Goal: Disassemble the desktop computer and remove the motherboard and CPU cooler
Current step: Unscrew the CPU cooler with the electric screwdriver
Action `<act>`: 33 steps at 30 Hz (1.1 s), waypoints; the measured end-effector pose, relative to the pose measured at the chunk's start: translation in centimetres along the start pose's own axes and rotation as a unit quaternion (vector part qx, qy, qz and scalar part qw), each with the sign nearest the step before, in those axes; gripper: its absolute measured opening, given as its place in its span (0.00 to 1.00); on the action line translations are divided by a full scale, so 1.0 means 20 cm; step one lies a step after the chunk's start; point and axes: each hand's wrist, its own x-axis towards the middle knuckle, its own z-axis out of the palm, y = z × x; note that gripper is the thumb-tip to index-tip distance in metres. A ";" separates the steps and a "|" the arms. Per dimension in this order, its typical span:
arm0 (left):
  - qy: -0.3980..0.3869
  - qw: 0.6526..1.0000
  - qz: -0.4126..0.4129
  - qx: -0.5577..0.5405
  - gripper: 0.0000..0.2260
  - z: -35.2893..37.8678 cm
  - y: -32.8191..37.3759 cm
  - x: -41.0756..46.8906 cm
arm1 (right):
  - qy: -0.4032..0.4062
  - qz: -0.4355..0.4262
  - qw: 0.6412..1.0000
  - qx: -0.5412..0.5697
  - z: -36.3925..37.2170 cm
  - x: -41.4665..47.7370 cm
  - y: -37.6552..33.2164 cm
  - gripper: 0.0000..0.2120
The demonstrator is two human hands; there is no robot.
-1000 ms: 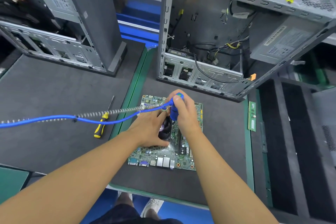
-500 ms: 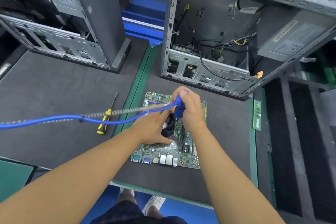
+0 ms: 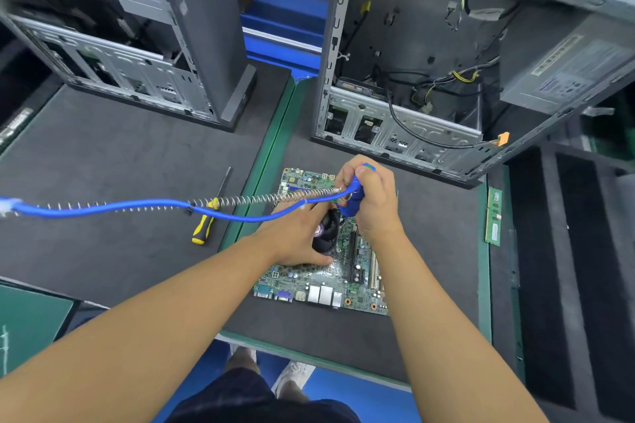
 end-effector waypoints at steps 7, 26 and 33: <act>0.013 1.000 0.003 -0.026 0.39 0.01 -0.01 0.00 | -0.012 -0.006 1.000 0.007 -0.01 0.01 -0.01 0.12; 0.031 0.996 0.012 -0.084 0.40 0.02 -0.02 0.00 | -0.012 -0.026 0.999 0.025 -0.02 0.01 -0.03 0.11; 0.060 0.996 0.029 -0.053 0.40 0.03 -0.02 -0.01 | -0.037 -0.008 0.999 -0.034 0.04 0.00 -0.06 0.12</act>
